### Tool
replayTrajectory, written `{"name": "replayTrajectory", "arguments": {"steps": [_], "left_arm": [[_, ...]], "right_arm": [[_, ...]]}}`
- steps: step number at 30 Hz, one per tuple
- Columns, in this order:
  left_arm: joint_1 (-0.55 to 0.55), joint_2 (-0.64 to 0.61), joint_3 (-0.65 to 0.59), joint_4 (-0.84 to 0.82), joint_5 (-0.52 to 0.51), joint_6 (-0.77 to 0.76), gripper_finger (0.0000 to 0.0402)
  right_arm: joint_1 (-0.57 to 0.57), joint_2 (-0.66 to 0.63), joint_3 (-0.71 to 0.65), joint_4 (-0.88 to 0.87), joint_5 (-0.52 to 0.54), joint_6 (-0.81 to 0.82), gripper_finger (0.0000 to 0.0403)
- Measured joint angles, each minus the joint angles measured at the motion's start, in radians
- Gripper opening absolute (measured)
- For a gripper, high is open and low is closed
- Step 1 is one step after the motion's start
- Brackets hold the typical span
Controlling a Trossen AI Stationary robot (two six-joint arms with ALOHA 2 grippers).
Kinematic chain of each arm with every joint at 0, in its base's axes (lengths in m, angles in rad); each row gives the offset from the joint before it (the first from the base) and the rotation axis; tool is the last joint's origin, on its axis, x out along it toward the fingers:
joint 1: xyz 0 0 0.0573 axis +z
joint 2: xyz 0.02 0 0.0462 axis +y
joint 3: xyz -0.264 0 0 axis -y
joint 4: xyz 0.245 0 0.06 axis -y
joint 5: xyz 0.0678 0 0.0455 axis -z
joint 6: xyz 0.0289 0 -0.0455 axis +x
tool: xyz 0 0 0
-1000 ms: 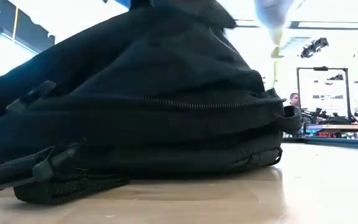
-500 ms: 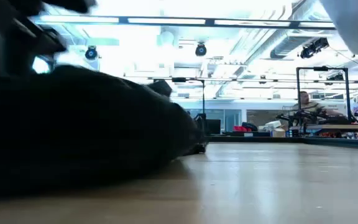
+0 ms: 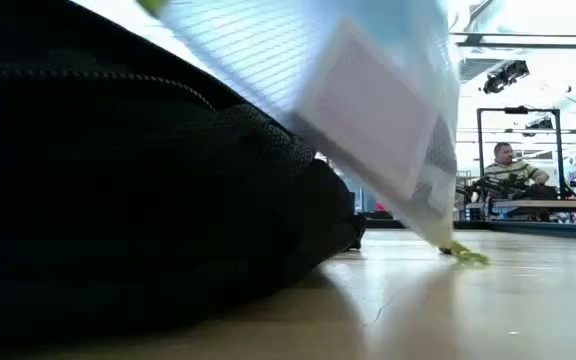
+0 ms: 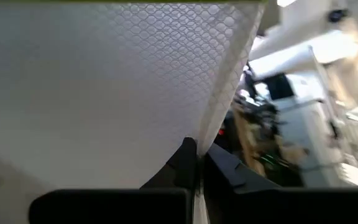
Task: Unpack backpack
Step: Remove the green zip bag from the black backpack
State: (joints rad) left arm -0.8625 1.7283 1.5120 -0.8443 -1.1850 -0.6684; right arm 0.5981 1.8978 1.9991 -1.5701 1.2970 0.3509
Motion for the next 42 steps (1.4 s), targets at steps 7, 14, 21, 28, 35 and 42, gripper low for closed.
{"name": "replayTrajectory", "arguments": {"steps": [7,14,21,28,35,42], "left_arm": [[0.031,0.022,0.000,0.035,-0.017,0.028,0.0080],[0.084,0.157,0.000,0.189,0.191,0.081,0.0080],[0.179,0.358,-0.001,0.428,0.557,0.275,0.0080],[0.168,0.374,0.004,0.187,0.796,0.017,0.0075],[0.026,0.317,0.000,-0.004,0.799,-0.187,0.0053],[-0.070,0.293,-0.002,-0.169,0.790,-0.412,0.0042]], "right_arm": [[-0.177,-0.036,-0.035,-0.001,0.120,-0.150,0.0000],[-0.265,-0.043,-0.035,-0.001,0.047,-0.218,0.0000],[-0.265,-0.042,-0.035,-0.001,-0.109,-0.175,0.0000],[-0.255,-0.076,-0.139,0.002,-0.188,-0.098,0.0000],[-0.210,-0.145,-0.388,-0.002,-0.282,0.064,0.0000],[-0.172,-0.220,-0.503,-0.002,-0.208,0.149,0.0000]]}}
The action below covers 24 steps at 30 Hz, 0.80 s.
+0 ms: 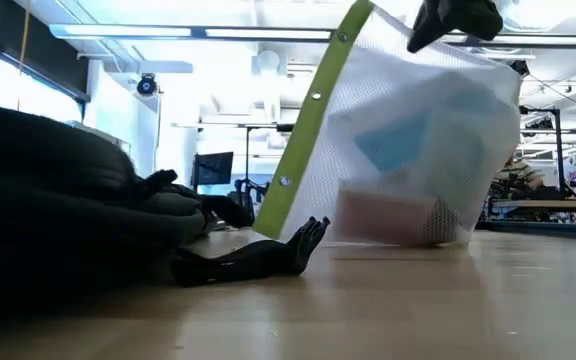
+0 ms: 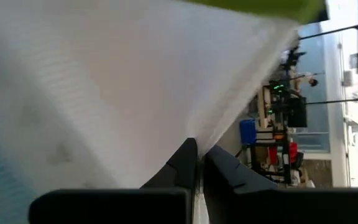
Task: Unpack backpack
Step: Remove the green zip bag from the black backpack
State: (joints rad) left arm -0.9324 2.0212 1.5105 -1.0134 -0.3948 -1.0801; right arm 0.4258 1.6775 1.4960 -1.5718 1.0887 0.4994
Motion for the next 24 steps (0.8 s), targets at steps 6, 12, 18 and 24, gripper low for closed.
{"name": "replayTrajectory", "arguments": {"steps": [6,12,18,24], "left_arm": [[-0.004,-0.011,0.011,-0.072,-0.116,-0.075,0.0042],[0.019,-0.048,0.148,-0.121,-0.434,0.008,0.0042],[0.086,-0.105,0.201,-0.337,-0.425,-0.069,0.0042],[0.214,-0.143,0.068,-0.498,-0.238,-0.165,0.0041]], "right_arm": [[-0.026,-0.103,0.030,0.001,0.125,-0.006,0.0000],[-0.041,-0.182,0.045,0.000,0.120,0.042,0.0000],[-0.026,-0.168,0.045,0.000,0.066,0.038,0.0000],[-0.019,-0.140,0.045,0.002,0.066,0.032,0.0000]]}}
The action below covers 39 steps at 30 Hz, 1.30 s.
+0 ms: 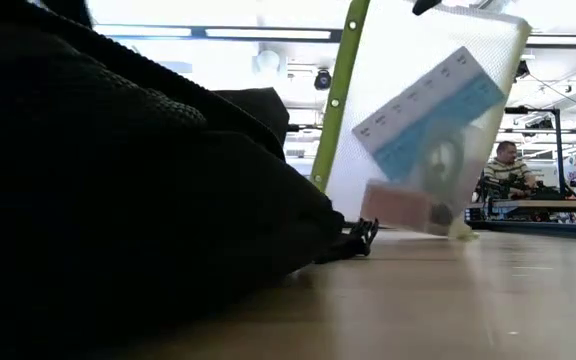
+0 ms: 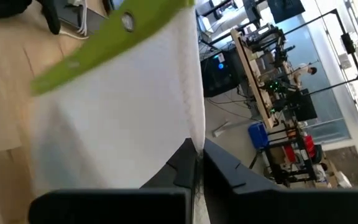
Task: Unpack backpack
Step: Remove the green zip bag from the black backpack
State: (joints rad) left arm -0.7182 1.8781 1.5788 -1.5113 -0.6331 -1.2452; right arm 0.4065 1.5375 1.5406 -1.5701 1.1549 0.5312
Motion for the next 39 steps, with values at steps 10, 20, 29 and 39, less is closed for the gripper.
{"name": "replayTrajectory", "arguments": {"steps": [10,20,29,39], "left_arm": [[0.280,-0.019,-0.356,0.117,0.136,0.156,0.0037],[0.404,-0.019,-0.453,0.928,0.169,1.041,0.0000],[0.310,-0.019,-0.334,0.809,0.059,0.914,0.0000],[0.258,-0.021,-0.448,0.775,0.343,0.567,0.0000]], "right_arm": [[0.000,0.008,0.000,0.001,-0.020,-0.008,0.0000],[0.000,0.008,-0.001,0.033,-0.038,-0.008,0.0000],[0.000,0.008,-0.001,0.033,-0.057,-0.007,0.0000],[0.000,0.008,-0.001,0.036,-0.070,0.015,0.0000]]}}
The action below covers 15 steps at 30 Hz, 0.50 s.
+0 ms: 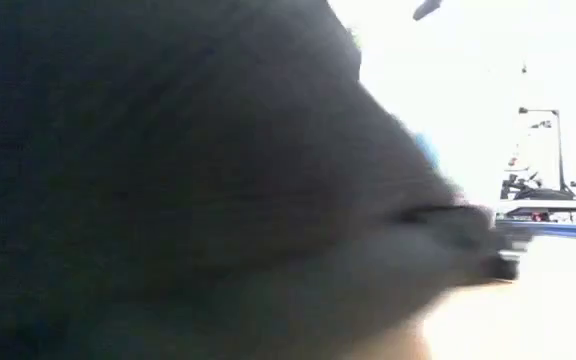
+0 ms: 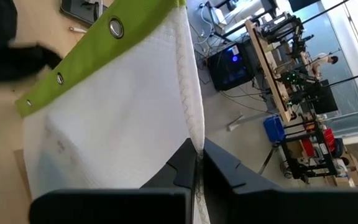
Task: Unpack backpack
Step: Remove the green zip bag from the black backpack
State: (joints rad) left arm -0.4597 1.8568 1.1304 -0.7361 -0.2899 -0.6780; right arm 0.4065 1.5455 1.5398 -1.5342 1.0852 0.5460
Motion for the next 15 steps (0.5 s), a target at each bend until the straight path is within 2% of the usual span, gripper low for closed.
{"name": "replayTrajectory", "arguments": {"steps": [3,5,10,15], "left_arm": [[-0.025,-0.004,-0.045,-0.085,-0.002,-0.002,0.0000],[-0.040,-0.003,-0.062,-0.199,-0.040,0.005,0.0000],[-0.058,0.005,-0.071,-0.396,-0.223,0.094,0.0000],[-0.047,0.006,-0.068,-0.379,-0.350,0.233,0.0000]], "right_arm": [[0.000,0.000,0.000,0.001,-0.005,0.000,0.0000],[0.000,0.000,0.000,0.003,-0.004,0.000,0.0000],[0.000,0.000,0.000,0.016,-0.005,0.000,0.0000],[0.000,0.000,0.000,0.020,-0.014,0.000,0.0000]]}}
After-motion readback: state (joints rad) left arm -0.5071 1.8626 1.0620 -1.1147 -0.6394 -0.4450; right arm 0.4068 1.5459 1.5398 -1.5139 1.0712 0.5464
